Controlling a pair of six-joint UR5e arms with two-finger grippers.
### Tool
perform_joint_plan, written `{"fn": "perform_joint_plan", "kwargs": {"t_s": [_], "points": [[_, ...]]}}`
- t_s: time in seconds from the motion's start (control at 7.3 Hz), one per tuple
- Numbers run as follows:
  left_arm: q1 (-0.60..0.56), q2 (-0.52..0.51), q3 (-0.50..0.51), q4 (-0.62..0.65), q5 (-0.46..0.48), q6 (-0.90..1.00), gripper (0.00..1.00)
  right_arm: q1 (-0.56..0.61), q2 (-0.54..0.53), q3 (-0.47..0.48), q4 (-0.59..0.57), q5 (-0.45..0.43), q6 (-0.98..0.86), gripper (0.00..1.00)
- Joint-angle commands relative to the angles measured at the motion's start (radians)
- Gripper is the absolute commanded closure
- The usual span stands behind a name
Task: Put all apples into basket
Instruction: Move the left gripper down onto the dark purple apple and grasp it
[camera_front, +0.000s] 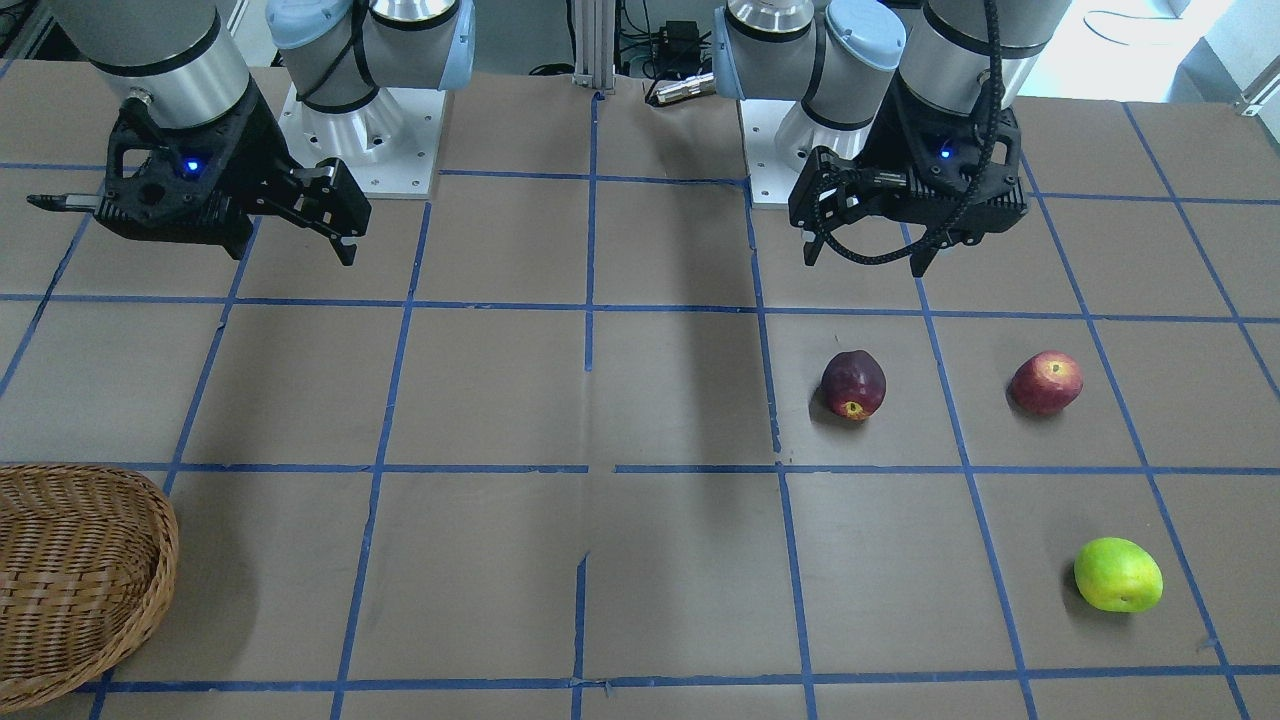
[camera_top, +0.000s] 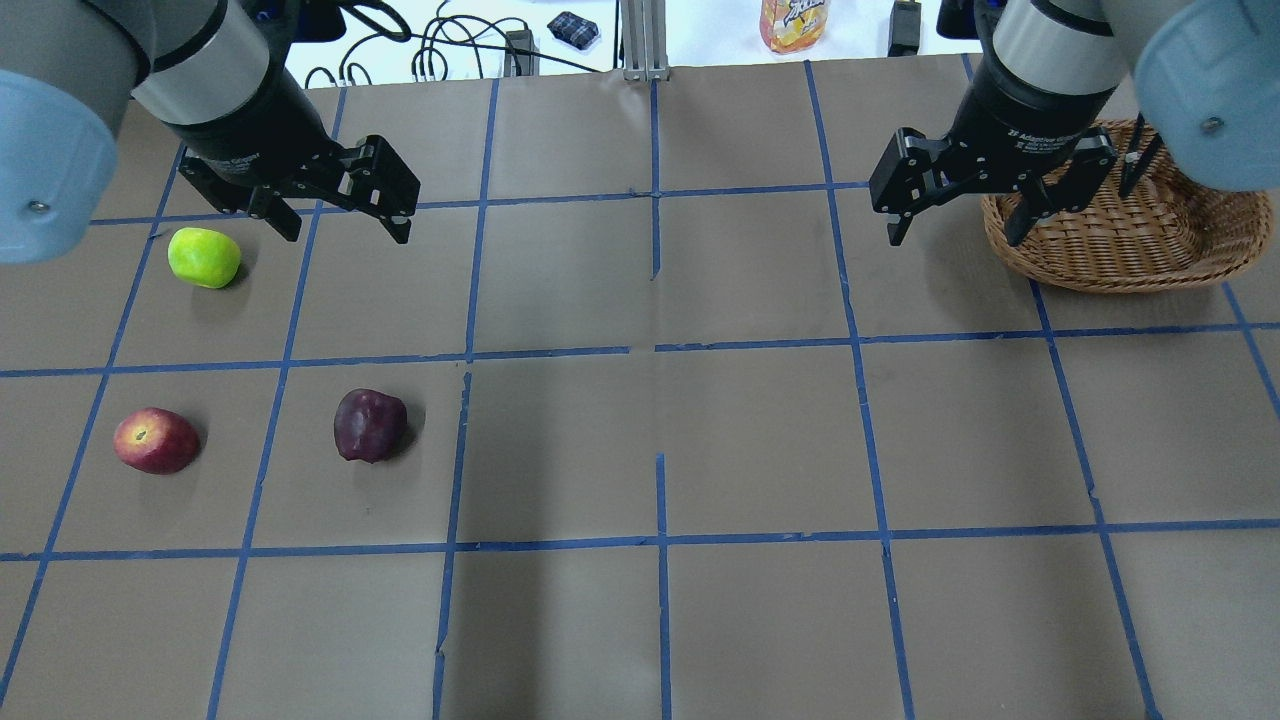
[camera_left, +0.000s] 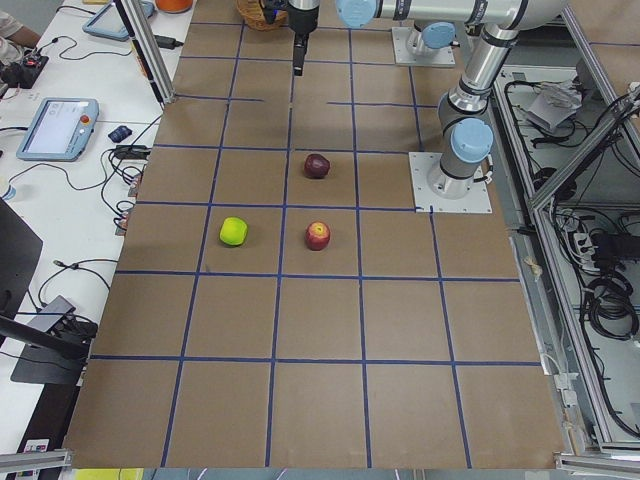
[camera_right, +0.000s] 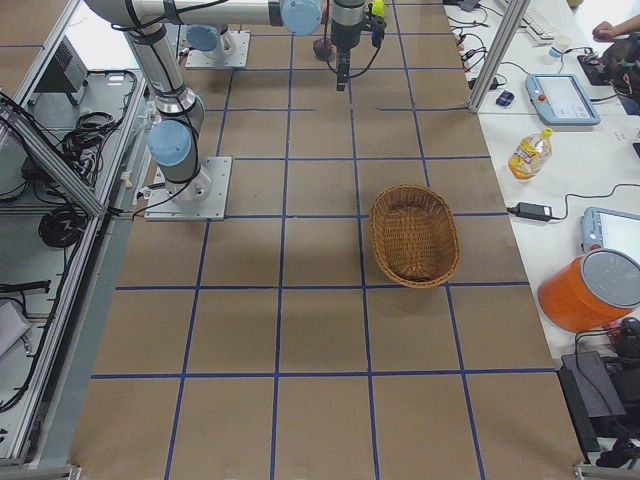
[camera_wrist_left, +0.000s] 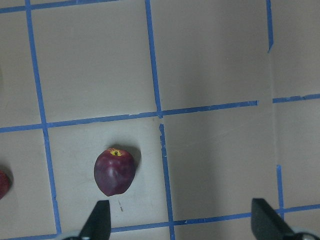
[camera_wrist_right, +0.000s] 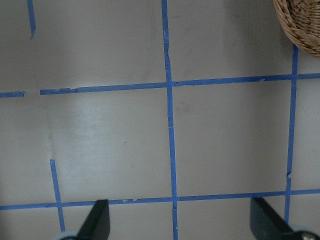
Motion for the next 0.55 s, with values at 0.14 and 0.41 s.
{"fn": "perform_joint_plan", "kwargs": {"t_s": [0.14,0.41], "points": [[0.0,0.001,-0.005,0.0,0.001,0.001,0.0,0.0,0.0,-0.001,-0.002,-0.004,0.0,0.0],[0.029,-0.029,-0.014,0.001,0.001,0.02,0.0,0.0,0.0,-0.001,-0.004,-0.009,0.0,0.0]]}}
